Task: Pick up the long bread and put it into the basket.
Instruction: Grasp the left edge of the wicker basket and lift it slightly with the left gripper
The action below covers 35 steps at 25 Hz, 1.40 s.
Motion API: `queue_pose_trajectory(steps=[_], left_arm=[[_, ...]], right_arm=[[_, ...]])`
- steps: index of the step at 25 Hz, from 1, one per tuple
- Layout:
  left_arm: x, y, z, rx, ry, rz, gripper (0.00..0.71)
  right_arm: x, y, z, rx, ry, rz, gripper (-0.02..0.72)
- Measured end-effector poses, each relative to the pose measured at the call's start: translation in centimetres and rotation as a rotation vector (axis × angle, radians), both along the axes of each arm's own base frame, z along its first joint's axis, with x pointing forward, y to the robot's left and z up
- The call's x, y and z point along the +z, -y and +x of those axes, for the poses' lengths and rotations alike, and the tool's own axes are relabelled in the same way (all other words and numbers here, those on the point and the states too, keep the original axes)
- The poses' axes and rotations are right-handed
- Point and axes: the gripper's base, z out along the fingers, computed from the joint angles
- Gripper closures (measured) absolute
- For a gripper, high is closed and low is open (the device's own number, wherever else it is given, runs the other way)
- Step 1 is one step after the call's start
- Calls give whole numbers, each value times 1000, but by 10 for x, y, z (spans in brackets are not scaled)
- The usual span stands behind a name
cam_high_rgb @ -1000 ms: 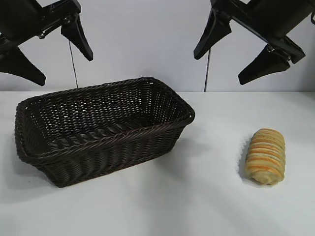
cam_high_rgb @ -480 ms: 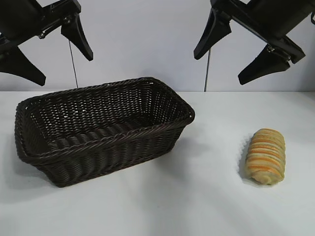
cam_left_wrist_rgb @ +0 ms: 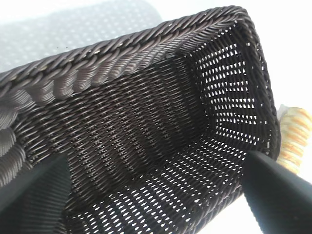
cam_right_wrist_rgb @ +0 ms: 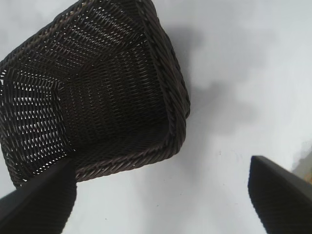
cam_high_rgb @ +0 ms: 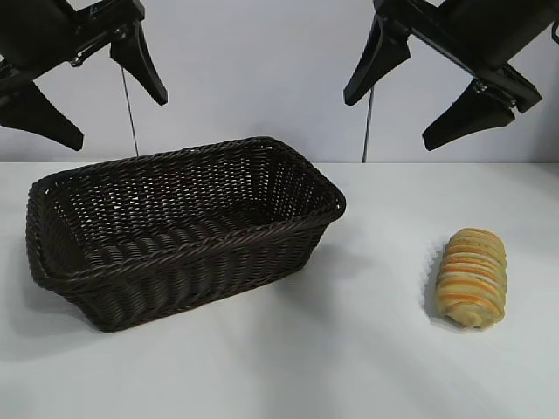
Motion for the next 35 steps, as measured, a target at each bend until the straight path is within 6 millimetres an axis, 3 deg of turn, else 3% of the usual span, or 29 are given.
queue_pose_trajectory(steps=[7, 13, 22, 28, 31, 34, 35], left_arm=[[-9, -19, -6, 31, -113, 137, 23], [-37, -34, -19, 91, -195, 285, 23], [-94, -35, -13, 99, -267, 317, 23], [-106, -34, -9, 93, -269, 323, 46], [-107, -34, -8, 94, -256, 321, 195], [-107, -33, -7, 98, -245, 315, 480], [-107, -33, -6, 103, -245, 313, 543]], right_arm=[[0, 0, 0, 0, 0, 0, 20], [0, 0, 0, 2, -2, 0, 20], [0, 0, -1, 5, -6, -1, 21], [0, 0, -1, 6, -8, -1, 21], [0, -1, -1, 8, -8, -1, 21], [0, -1, -1, 8, -8, -1, 21], [0, -1, -1, 8, -8, -1, 21]])
